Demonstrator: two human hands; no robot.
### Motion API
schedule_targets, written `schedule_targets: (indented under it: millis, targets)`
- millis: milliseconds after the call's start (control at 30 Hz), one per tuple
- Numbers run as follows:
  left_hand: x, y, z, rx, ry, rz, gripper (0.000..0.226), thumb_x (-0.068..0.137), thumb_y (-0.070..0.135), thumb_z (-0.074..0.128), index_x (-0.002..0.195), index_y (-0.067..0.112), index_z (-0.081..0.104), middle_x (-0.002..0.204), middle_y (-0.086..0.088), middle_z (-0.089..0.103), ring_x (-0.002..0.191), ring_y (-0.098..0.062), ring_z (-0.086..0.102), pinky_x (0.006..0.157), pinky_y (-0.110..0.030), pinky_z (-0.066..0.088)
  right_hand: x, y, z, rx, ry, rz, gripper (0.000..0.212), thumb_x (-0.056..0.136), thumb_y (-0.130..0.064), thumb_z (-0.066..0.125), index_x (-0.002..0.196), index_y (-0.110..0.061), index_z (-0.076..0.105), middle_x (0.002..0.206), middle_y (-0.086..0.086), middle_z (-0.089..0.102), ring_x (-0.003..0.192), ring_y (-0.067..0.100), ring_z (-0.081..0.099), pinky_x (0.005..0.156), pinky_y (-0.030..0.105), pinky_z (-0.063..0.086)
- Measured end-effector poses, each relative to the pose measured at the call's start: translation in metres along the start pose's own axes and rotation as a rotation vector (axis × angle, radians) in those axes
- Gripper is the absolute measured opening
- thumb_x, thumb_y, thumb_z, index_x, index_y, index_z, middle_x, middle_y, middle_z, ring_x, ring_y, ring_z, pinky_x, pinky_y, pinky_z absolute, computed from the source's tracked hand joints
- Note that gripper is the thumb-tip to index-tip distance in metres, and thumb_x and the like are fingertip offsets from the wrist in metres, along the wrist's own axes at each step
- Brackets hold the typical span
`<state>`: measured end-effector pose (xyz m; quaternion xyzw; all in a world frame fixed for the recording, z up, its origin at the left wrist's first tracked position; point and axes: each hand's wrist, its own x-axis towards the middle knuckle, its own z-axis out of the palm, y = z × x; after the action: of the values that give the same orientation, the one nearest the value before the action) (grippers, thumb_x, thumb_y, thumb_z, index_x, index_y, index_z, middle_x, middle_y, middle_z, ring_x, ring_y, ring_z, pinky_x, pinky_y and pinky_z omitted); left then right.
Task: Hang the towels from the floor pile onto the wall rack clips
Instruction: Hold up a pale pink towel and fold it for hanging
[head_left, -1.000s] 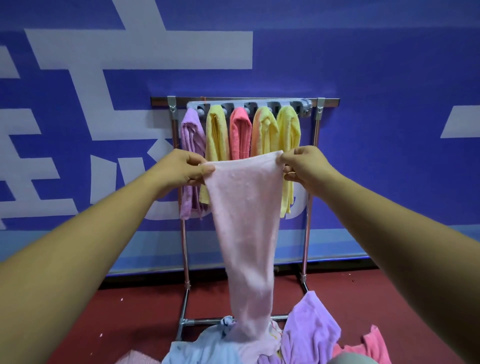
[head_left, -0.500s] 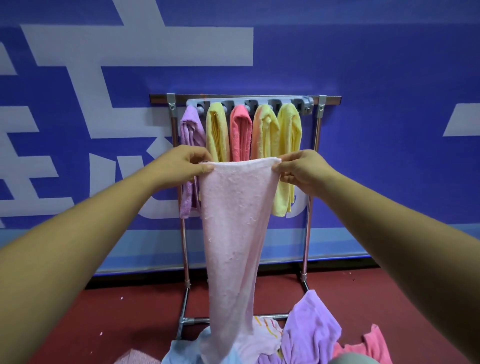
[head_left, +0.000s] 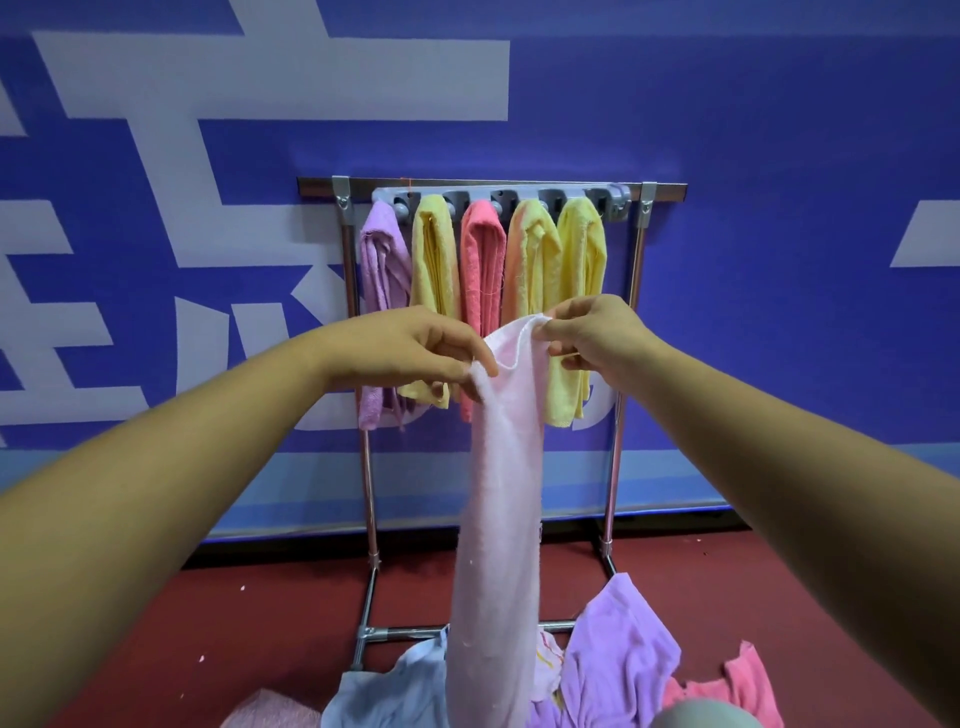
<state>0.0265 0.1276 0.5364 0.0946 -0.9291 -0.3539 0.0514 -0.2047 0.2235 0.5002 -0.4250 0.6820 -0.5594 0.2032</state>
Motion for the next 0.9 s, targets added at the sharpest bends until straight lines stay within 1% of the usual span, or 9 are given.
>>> schedule_targets:
  millis: [133,200,333,433,533,633,733,800,900]
  targets:
    - [0.006,-0.002,0.004,0.106,0.174,0.043,0.014,0.094,0.021,0.065,0.103,0.027,0.073,0.099,0.006,0.073,0.097,-0.01,0.068,0.095,-0.033,0.052,-0.004,0.0,0.001,0.002,-0.028,-0.026,0.009,0.085,-0.009,0.077,0.088,-0.002,0.073,0.067,0.002,0.066,0.064,0.013,0.064,0.066,0.028,0.057]
    - [0.009,-0.006,0.004,0.179,0.265,0.113,0.012,0.093,0.025,0.065,0.097,0.034,0.072,0.107,0.013,0.065,0.104,-0.004,0.06,0.097,-0.032,0.046,-0.005,-0.001,0.003,-0.012,-0.022,-0.035,0.01,0.085,-0.009,0.077,0.086,0.0,0.072,0.064,0.004,0.064,0.061,0.015,0.064,0.063,0.026,0.057]
    - [0.01,-0.002,0.007,0.023,0.186,0.192,0.013,0.096,0.019,0.06,0.103,0.021,0.071,0.13,0.011,0.06,0.127,-0.005,0.051,0.105,-0.028,0.042,-0.002,-0.002,0.002,-0.007,0.08,-0.017,0.011,0.084,-0.007,0.076,0.081,0.0,0.069,0.067,0.009,0.059,0.056,0.015,0.061,0.056,0.025,0.056]
    - [0.009,0.002,0.01,-0.062,0.173,0.182,0.019,0.092,0.02,0.062,0.108,0.014,0.071,0.117,-0.002,0.069,0.116,-0.018,0.061,0.101,-0.03,0.049,0.001,0.003,-0.001,0.067,0.05,0.04,0.012,0.082,-0.007,0.079,0.078,-0.003,0.068,0.058,0.001,0.059,0.053,0.013,0.059,0.059,0.026,0.055]
    - [0.01,0.003,0.012,0.02,0.256,0.166,0.014,0.091,0.02,0.066,0.103,0.02,0.073,0.104,0.003,0.07,0.101,-0.011,0.063,0.089,-0.018,0.05,0.0,0.006,0.004,0.134,-0.022,0.042,0.015,0.082,-0.004,0.078,0.074,-0.005,0.066,0.051,-0.004,0.059,0.052,0.011,0.059,0.063,0.026,0.056]
    - [0.014,-0.005,0.01,0.109,0.376,0.138,0.01,0.09,0.027,0.07,0.098,0.03,0.074,0.097,0.009,0.071,0.095,-0.004,0.063,0.089,-0.024,0.05,-0.002,0.006,0.009,0.25,-0.125,0.008,0.009,0.086,0.0,0.074,0.089,0.006,0.067,0.07,0.009,0.066,0.062,0.015,0.065,0.067,0.027,0.059]
    - [0.018,-0.011,0.011,0.151,0.469,0.096,0.007,0.088,0.034,0.071,0.09,0.041,0.073,0.09,0.014,0.069,0.09,-0.002,0.062,0.086,-0.027,0.05,-0.005,0.001,0.014,0.321,-0.201,-0.024,0.025,0.089,0.006,0.067,0.111,0.016,0.061,0.09,0.024,0.063,0.068,0.02,0.067,0.066,0.028,0.059]
    - [0.019,-0.013,0.012,0.167,0.514,0.071,0.006,0.087,0.037,0.072,0.088,0.042,0.073,0.09,0.011,0.07,0.092,-0.006,0.065,0.084,-0.031,0.052,-0.008,-0.002,0.019,0.308,-0.212,-0.092,0.025,0.09,0.009,0.064,0.114,0.01,0.059,0.089,0.024,0.062,0.066,0.023,0.066,0.066,0.032,0.06]
    - [0.021,-0.014,0.013,0.192,0.579,0.059,0.003,0.085,0.036,0.074,0.087,0.038,0.072,0.086,0.009,0.071,0.086,-0.008,0.065,0.081,-0.031,0.052,-0.011,-0.006,0.025,0.221,-0.23,-0.2,0.014,0.091,0.012,0.059,0.101,0.002,0.061,0.078,0.022,0.062,0.063,0.024,0.064,0.067,0.036,0.06]
